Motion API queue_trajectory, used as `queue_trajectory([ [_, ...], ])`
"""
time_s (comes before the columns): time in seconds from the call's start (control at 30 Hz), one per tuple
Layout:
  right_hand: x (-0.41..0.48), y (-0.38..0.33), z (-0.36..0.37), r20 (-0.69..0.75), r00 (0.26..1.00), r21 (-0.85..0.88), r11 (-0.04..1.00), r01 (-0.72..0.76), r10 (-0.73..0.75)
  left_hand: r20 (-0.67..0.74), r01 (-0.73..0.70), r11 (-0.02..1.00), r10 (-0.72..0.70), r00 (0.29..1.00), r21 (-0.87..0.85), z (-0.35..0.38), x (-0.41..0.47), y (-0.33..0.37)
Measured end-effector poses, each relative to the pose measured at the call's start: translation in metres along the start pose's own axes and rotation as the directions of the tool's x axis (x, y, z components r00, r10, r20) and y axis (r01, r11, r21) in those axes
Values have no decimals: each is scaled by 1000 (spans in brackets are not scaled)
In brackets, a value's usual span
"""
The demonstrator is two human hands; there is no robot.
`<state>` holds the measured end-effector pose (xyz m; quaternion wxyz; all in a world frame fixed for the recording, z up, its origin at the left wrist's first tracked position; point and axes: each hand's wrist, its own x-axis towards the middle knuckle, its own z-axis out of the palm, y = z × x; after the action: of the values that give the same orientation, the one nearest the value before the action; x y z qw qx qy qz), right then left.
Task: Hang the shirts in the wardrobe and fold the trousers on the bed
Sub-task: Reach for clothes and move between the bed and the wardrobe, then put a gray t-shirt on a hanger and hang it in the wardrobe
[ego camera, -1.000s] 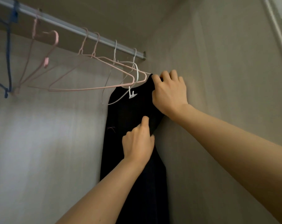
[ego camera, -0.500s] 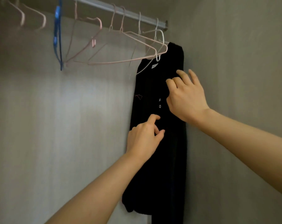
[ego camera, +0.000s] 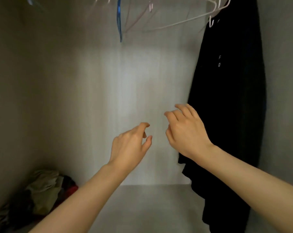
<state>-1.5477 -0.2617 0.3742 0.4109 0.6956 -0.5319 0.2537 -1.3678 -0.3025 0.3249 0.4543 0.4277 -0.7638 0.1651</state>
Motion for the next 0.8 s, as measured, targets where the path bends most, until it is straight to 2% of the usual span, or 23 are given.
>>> queue_trajectory([
  [0.17, -27, -65, 33, 3, 997, 295, 952, 77, -82, 34, 163, 973, -171, 985, 164, -32, -66, -17],
  [0.33, -53, -133, 41, -107, 976, 539, 814, 216, -189, 26, 313, 892, -339, 940, 325, -80, -129, -20],
  [0.57, -96, -214, 17, -203, 910, 763, 523, 379, -363, -85, 470, 719, -502, 861, 513, -148, -228, -5],
  [0.8, -140, -299, -15, -250, 836, 869, 268, 417, -489, -208, 628, 515, -652, 729, 584, -207, -324, 4],
])
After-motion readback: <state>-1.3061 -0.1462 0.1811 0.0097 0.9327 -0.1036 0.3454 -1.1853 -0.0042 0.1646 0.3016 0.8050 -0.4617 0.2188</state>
